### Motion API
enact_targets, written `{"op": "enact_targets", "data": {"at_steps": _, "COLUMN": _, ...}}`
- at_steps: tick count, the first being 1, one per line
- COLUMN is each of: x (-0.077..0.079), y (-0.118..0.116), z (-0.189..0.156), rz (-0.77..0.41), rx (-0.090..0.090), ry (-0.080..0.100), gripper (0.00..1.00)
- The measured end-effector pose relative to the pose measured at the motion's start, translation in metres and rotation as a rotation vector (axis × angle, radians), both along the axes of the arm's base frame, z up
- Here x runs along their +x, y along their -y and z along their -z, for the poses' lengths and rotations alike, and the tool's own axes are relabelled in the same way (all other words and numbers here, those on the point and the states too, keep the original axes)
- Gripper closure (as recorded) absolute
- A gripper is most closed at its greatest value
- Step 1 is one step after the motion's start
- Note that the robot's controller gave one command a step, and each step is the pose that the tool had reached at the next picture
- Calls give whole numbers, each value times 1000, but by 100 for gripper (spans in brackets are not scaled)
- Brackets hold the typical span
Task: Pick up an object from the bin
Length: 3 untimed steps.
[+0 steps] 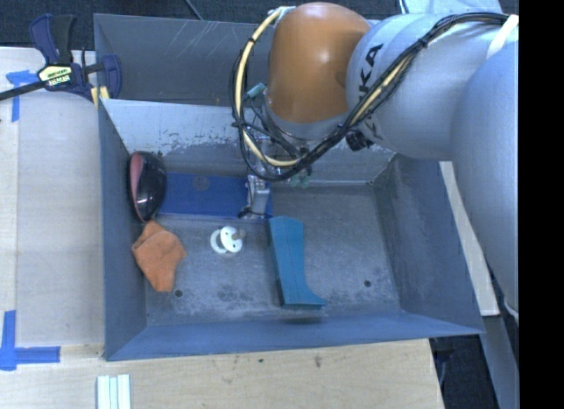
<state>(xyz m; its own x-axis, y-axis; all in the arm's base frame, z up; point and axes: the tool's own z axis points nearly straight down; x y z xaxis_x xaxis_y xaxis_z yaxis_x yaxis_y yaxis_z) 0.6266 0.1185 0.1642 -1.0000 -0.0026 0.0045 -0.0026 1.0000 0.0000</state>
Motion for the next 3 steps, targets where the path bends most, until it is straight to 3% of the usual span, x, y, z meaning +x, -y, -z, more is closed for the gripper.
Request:
{"op": "enact_targets", "data": {"at_steps": 1, "x": 2, "y": 1, "z": -6, "rz": 3, "rx": 1, "ry": 8, "gripper": 0}}
{"op": "enact_targets", "data": {"at_steps": 2, "x": 3, "y": -12, "z": 74, "rz": 98, "rx": 2, "ry": 11, "gripper": 0}}
{"op": "enact_targets", "data": {"at_steps": 3, "x": 1, "y": -17, "z": 29, "rz": 212, "rx": -1, "ry": 3, "gripper": 0}}
